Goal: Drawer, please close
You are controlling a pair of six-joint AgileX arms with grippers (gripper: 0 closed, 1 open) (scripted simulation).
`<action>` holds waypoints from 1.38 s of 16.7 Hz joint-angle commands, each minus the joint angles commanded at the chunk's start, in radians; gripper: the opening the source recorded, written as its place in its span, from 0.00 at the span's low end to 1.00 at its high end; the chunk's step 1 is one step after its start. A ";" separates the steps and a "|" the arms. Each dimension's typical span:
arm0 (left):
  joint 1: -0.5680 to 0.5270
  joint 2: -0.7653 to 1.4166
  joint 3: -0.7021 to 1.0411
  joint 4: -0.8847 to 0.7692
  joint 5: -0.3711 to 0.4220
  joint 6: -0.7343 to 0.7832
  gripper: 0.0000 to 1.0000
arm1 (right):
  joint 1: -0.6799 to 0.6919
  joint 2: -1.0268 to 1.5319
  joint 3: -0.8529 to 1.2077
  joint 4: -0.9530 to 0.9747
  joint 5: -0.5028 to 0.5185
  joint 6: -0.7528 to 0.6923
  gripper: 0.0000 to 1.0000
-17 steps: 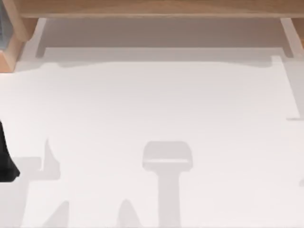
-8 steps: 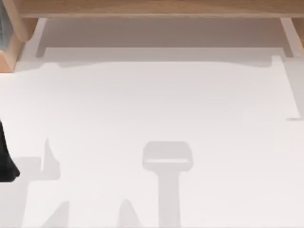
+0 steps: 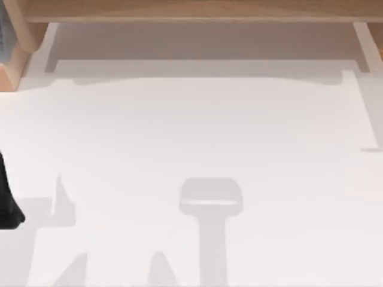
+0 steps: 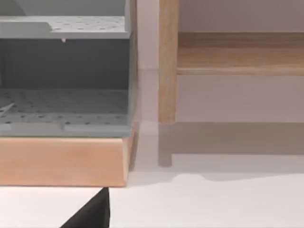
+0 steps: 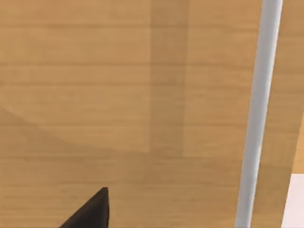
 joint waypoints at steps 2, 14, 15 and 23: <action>0.000 0.000 0.000 0.000 0.000 0.000 1.00 | 0.011 0.006 0.016 -0.011 0.011 0.000 1.00; 0.000 0.000 0.000 0.000 0.000 0.000 1.00 | 0.011 0.006 0.016 -0.011 0.011 0.000 0.32; 0.000 0.000 0.000 0.000 0.000 0.000 1.00 | 0.011 0.006 0.016 -0.011 0.011 0.000 0.25; 0.000 0.000 0.000 0.000 0.000 0.000 1.00 | 0.011 0.006 0.016 -0.011 0.011 0.000 0.00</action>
